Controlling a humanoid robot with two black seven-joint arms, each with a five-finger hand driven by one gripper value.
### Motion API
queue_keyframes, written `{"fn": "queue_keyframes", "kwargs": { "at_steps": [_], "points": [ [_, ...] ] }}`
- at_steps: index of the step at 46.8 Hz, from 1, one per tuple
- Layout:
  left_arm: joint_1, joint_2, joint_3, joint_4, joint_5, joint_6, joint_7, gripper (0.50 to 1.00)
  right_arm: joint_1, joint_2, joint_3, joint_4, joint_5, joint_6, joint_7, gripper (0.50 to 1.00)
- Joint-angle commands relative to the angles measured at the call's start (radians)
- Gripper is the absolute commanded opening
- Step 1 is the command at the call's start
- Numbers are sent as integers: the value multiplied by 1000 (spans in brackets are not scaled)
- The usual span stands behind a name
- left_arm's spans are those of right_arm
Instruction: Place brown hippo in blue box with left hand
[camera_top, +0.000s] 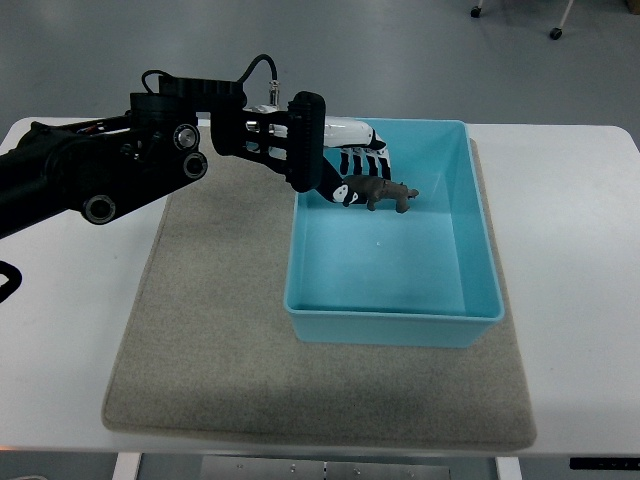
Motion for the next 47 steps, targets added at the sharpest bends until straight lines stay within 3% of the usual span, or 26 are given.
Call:
{"fn": "queue_keyframes", "kwargs": {
  "at_steps": [1,7,9,11,19,20,24,32,47],
  "points": [
    [11,-15,-2,19,0,2,0,500,0,0,0,0,0,0,0,936],
    [27,-16,-2,24,0,29,-2,500,0,0,0,0,0,0,0,936],
    [37,-16,-2,24,0,40,-2,529,0,0,0,0,-2,0,0,936],
    [43,-18,-2,24,-1,45,-4,591,0,0,0,0,0,0,0,936],
    [44,-18,-9,19,-26,58,-8,940,0,0,0,0,0,0,0,936],
    [44,-18,-13,18,-28,65,-8,964,0,0,0,0,0,0,0,936],
    [43,-16,-16,18,-41,92,-8,992,0,0,0,0,0,0,0,936],
    [44,-6,-17,15,-147,101,-13,994,0,0,0,0,0,0,0,936],
    [70,106,-42,22,-713,91,-14,996,0,0,0,0,0,0,0,936]
  ]
}}
